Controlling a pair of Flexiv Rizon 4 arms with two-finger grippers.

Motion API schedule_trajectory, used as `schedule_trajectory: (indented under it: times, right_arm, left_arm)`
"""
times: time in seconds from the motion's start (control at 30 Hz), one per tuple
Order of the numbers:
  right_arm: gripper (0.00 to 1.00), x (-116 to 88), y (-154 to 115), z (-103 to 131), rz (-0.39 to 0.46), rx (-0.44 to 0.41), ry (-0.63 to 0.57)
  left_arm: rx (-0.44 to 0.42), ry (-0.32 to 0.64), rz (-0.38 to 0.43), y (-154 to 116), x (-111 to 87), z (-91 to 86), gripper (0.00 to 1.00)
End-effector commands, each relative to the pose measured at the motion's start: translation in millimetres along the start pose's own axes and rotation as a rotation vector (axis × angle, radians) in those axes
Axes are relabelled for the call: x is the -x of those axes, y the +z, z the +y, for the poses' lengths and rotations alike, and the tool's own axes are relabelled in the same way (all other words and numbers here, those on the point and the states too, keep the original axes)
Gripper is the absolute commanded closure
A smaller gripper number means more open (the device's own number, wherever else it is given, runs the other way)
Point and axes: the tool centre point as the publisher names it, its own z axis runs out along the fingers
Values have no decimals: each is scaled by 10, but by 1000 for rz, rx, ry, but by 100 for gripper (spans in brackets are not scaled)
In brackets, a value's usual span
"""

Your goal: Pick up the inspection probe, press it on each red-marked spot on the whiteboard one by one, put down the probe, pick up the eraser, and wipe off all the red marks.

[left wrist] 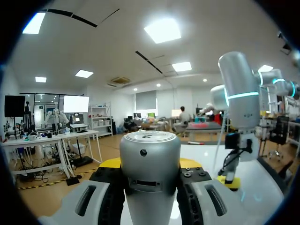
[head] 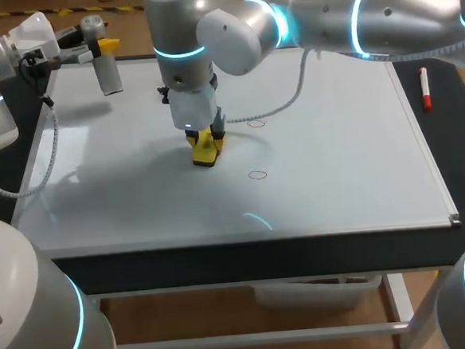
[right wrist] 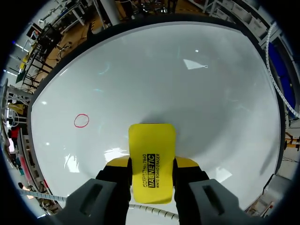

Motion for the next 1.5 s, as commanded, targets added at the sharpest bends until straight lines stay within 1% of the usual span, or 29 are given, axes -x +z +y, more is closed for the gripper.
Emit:
schedule_trajectory:
  times: [0.03, 0.17, 0.3, 0.33, 0.47, 0.63, 0.67, 0.77, 0.9, 1.1, 1.2, 1.5]
  right_arm:
    - [100, -110, 73, -16, -2, -8, 3]
    - [100, -156, -2, -24, 1, -26, 10]
    - [100, -213, -220, -69, 7, -67, 15]
    - [100, -236, -297, -96, 0, -71, 14]
    - [100, -275, -461, -190, 0, -87, 17]
    - [100, -312, -532, -285, -2, -93, 27]
    - [100, -323, -536, -299, -9, -79, 30]
    - [100, -378, -532, -359, 2, -80, 44]
    - [100, -561, -569, -534, 5, -78, 103]
    - [100, -937, -627, -841, 7, -95, 218]
    - [100, -1141, -626, -973, 7, -92, 276]
    - [100, -1851, -648, -1336, -12, -64, 455]
  left_arm:
    - [-1, 1, 2, -3, 3, -7, 100]
    - [-1, 1, 2, -3, 3, -7, 100]
    - [-1, 1, 2, -3, 3, -7, 100]
    - [-1, 1, 2, -3, 3, -7, 100]
    - [-1, 1, 2, -3, 3, -7, 100]
    - [-1, 1, 2, -3, 3, -7, 100]
    - [-1, 1, 2, -3, 3, -7, 100]
    - [-1, 1, 2, -3, 3, -7, 100]
    - [-1, 1, 2, -3, 3, -7, 100]
    - [-1, 1, 2, -3, 3, -7, 100]
    - [-1, 1, 2, -3, 3, -7, 100]
    - [-1, 1, 2, -3, 3, -7, 100]
